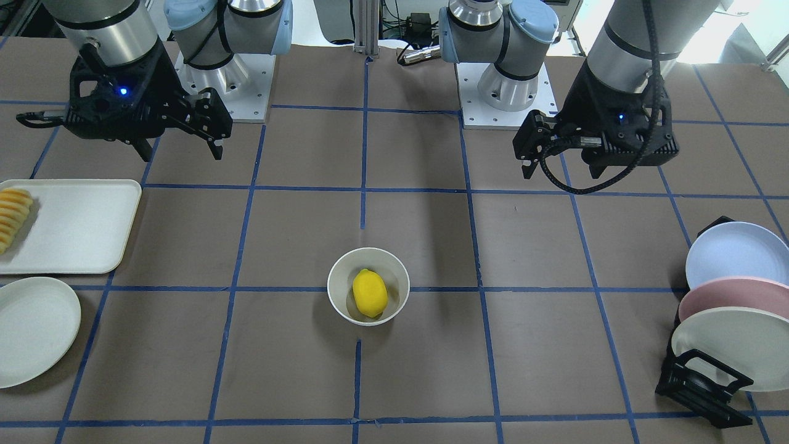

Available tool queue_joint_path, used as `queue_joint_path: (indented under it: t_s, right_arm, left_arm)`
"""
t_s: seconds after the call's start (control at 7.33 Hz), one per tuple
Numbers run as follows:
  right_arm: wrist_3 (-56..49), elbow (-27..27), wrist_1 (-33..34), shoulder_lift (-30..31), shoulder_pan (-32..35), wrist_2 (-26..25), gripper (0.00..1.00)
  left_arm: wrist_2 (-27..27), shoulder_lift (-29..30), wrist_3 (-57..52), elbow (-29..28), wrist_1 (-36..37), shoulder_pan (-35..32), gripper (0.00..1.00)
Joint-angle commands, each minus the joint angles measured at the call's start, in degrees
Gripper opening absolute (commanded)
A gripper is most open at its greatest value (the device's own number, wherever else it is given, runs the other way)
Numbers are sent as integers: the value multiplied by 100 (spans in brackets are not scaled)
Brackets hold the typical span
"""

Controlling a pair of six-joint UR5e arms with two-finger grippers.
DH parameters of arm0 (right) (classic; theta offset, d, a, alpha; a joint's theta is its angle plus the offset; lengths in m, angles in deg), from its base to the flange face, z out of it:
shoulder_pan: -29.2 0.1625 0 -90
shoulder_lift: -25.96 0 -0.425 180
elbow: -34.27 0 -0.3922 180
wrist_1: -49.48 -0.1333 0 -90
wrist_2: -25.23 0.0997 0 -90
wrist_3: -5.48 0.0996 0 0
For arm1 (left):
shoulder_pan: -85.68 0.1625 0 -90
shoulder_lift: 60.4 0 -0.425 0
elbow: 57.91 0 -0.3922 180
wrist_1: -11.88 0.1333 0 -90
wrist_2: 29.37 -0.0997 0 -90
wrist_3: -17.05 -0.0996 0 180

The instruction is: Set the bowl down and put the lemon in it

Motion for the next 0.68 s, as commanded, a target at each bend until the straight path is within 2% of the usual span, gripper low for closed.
queue_joint_path:
  t_s: [0.0,0.55]
  right_arm:
    - [-80,-17,-76,69,-8,-26,100]
    - [-89,-8,-58,69,-26,-17,100]
  left_arm:
    - [20,-21,4,-12,-13,6,100]
    - [29,-12,4,-12,-13,-12,100]
